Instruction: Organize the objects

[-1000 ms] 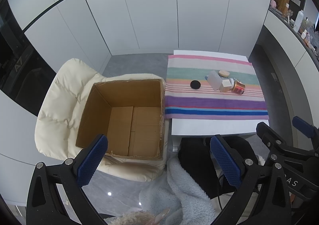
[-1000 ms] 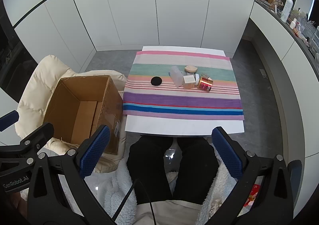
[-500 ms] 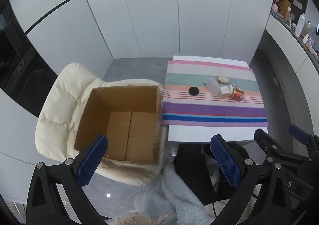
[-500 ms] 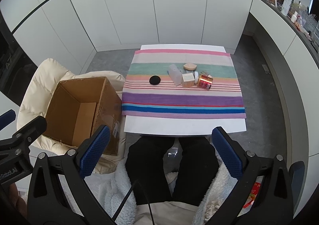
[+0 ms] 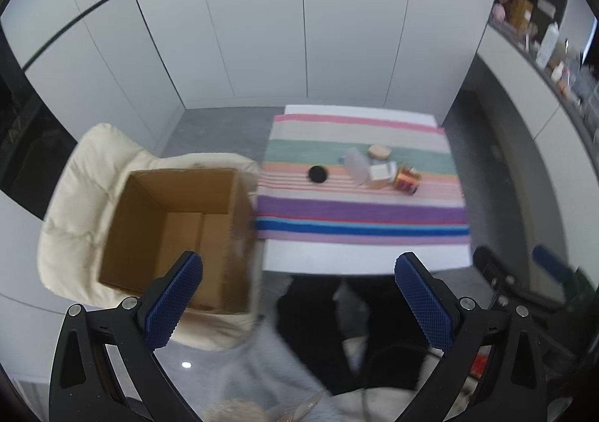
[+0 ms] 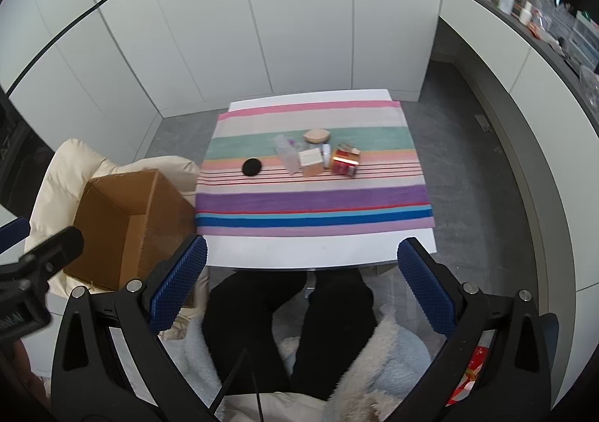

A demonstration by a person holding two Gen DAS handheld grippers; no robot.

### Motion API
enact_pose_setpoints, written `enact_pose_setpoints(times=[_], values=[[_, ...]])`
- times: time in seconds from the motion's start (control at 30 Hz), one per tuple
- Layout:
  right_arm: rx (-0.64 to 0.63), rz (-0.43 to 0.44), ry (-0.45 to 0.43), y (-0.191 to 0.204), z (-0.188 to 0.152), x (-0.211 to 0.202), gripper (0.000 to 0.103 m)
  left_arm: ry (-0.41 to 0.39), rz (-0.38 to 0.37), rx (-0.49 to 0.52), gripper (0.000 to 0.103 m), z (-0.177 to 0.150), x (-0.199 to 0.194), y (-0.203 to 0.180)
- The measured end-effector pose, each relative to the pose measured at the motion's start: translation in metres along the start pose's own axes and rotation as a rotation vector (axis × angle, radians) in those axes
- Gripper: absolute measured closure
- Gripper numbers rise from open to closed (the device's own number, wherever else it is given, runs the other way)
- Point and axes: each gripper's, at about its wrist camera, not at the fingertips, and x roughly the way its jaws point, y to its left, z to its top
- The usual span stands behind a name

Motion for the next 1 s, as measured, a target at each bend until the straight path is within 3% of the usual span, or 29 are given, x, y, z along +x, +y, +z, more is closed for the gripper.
enact_pose_setpoints(times=[0.2,0.33,0.53,0.67,0.8,0.9,0.97,1.0], values=[[0.021,-0.052,0.011,-0.052,0.01,0.017,0.0,0.04,-0.056,-0.005,0.0,0.009,0.034,-0.034],[0.027,-0.075,0.038,-0.076,0.017,0.039,0.0,0.101,-0.044,0.006,0.0,0.011,0.067,-0.049],[0.017,-0.117,0.06,-0.097,0.022,0.071,0.0,0.149,-0.044,0.015,0.0,0.022,0.114,-0.057],[0.004,-0.11,0.075,-0.102,0.025,0.095,0.0,0.148,-0.089,-0.038,0.002,0.032,0.145,-0.055],[-0.008,-0.081,-0.001,-0.101,0.029,0.122,0.0,0.176,-0.074,-0.044,0.003,0.04,0.187,-0.051],[-0.004,0.047,-0.125,-0.102,0.03,0.14,0.0,0.178,-0.081,-0.096,0.003,0.045,0.222,-0.042],[0.012,0.018,-0.133,-0.1,0.035,0.164,0.0,0.178,-0.102,-0.164,0.003,0.048,0.251,-0.032],[0.009,0.004,-0.126,-0.096,0.038,0.174,0.0,0.171,-0.071,-0.18,0.003,0.05,0.269,-0.028]])
